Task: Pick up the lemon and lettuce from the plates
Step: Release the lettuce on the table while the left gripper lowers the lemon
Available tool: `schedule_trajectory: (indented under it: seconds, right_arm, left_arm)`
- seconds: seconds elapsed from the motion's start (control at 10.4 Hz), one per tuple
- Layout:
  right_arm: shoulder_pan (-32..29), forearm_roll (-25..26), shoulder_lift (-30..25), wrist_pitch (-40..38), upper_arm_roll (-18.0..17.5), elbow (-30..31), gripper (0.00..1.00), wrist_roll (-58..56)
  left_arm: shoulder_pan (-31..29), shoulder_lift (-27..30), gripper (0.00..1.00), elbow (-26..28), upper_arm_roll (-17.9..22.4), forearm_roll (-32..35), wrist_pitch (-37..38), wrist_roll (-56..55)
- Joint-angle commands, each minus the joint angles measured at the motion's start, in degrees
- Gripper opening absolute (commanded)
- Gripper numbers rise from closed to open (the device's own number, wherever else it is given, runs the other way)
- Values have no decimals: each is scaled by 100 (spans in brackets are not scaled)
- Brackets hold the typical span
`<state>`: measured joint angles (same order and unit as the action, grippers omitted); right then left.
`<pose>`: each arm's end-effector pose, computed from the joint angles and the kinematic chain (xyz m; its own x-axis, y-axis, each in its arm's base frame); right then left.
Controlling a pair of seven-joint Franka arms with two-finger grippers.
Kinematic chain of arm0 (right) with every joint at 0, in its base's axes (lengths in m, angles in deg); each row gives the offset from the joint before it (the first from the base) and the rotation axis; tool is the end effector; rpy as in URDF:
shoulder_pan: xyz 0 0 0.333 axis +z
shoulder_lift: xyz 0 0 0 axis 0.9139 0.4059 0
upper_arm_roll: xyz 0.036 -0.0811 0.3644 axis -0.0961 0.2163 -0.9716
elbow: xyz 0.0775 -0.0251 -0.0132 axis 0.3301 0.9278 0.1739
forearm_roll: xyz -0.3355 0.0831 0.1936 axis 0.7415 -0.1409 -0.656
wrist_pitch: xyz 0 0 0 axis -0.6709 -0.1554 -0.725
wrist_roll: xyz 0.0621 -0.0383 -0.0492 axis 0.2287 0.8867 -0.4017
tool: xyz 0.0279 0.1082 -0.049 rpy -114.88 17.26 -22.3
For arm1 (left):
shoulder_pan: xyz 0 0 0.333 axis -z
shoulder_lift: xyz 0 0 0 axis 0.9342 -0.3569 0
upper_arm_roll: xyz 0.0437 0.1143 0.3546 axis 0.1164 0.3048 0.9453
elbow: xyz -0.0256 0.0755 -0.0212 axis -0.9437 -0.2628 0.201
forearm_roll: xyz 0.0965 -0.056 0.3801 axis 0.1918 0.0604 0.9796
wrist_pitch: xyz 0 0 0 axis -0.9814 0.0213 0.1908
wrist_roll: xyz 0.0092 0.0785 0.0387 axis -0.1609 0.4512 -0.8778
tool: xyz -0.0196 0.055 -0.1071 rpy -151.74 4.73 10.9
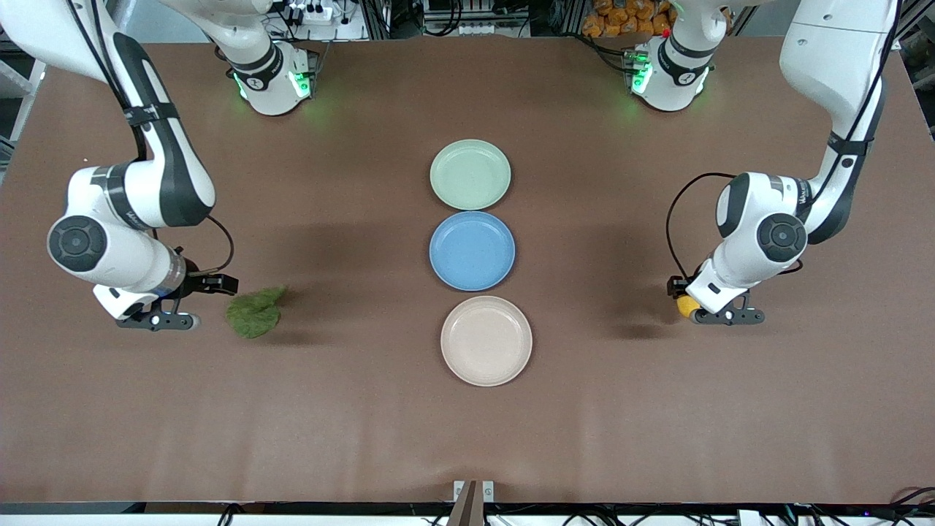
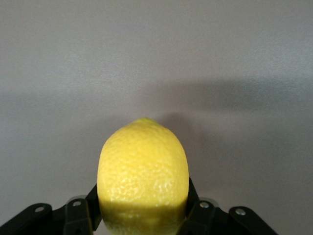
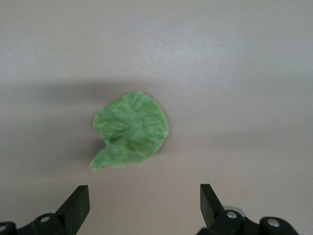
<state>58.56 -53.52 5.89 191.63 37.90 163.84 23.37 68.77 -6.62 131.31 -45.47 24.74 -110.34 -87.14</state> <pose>0.6403 0.0056 0.3707 0.9950 0.0093 -0.0998 0.0147 -0.9985 0.0534 0.6206 -0.0724 0.2580 0.9992 -0.0376 -0.0153 -0.0381 -0.9986 -0.0363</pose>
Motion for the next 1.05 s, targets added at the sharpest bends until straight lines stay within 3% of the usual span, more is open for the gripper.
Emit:
schedule_trajectory:
  seconds: [0.0, 0.38, 0.48, 0.67, 0.96]
  right_arm:
    - [178, -446, -270, -162, 489, 47, 100, -934]
    - [450, -649, -953, -189, 772, 326, 100, -998]
    - [486, -649, -1121, -189, 772, 485, 100, -1007]
    - [687, -649, -1508, -154, 772, 845, 100, -1007]
    - [705, -641, -1790, -259, 780, 847, 100, -1007]
  left_arm:
    - [-56, -306, 32, -21, -38, 160, -393, -10]
    - [-47, -369, 34, -48, -46, 160, -465, -19]
    - [-47, -369, 50, -48, -46, 160, -465, -10]
    - [-38, -360, 100, -178, -46, 160, -430, -10]
    - [-47, -290, 100, -783, -55, 160, 576, 25]
